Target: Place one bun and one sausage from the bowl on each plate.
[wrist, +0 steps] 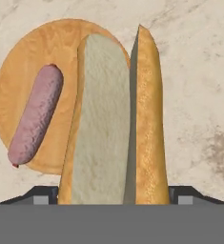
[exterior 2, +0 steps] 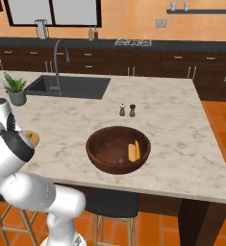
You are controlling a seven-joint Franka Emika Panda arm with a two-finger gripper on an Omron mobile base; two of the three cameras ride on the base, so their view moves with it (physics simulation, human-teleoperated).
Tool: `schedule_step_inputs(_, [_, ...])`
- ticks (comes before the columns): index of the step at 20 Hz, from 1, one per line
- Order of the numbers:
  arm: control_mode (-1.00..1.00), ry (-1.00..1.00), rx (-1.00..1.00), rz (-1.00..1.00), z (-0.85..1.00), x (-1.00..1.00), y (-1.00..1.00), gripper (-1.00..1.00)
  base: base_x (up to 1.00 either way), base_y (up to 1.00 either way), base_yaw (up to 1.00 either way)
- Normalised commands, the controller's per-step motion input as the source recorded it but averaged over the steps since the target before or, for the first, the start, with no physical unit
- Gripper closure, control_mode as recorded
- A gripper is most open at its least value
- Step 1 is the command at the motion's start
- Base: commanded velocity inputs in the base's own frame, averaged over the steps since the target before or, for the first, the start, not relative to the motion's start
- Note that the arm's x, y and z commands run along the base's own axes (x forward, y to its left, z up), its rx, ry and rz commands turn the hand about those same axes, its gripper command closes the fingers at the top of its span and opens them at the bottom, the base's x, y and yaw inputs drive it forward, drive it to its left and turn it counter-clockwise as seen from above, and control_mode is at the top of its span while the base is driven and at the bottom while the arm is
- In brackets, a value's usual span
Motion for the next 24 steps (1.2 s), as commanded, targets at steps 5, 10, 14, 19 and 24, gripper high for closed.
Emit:
schedule_step_inputs(5, [-1.00, 0.00, 0.03, -0.16, -0.43, 0.47, 0.16, 1.00, 0.00, 0.00, 0.00])
schedule_step_inputs(10, [-1.00, 0.00, 0.00, -0.15, -0.23, 0.22, 0.20, -1.00, 0.00, 0.00, 0.00])
schedule_step_inputs(14, [-1.00, 0.00, 0.00, -0.09, -0.01, 0.13, 0.03, -1.00, 0.00, 0.00, 0.00])
schedule_step_inputs(19, [-1.00, 0.00, 0.00, -0.01, 0.12, 0.04, -0.05, -1.00, 0.00, 0.00, 0.00])
schedule_step_inputs(24, [-1.00, 0.00, 0.01, 0.00, 0.48, -0.16, -0.21, -1.00, 0.00, 0.00, 0.00])
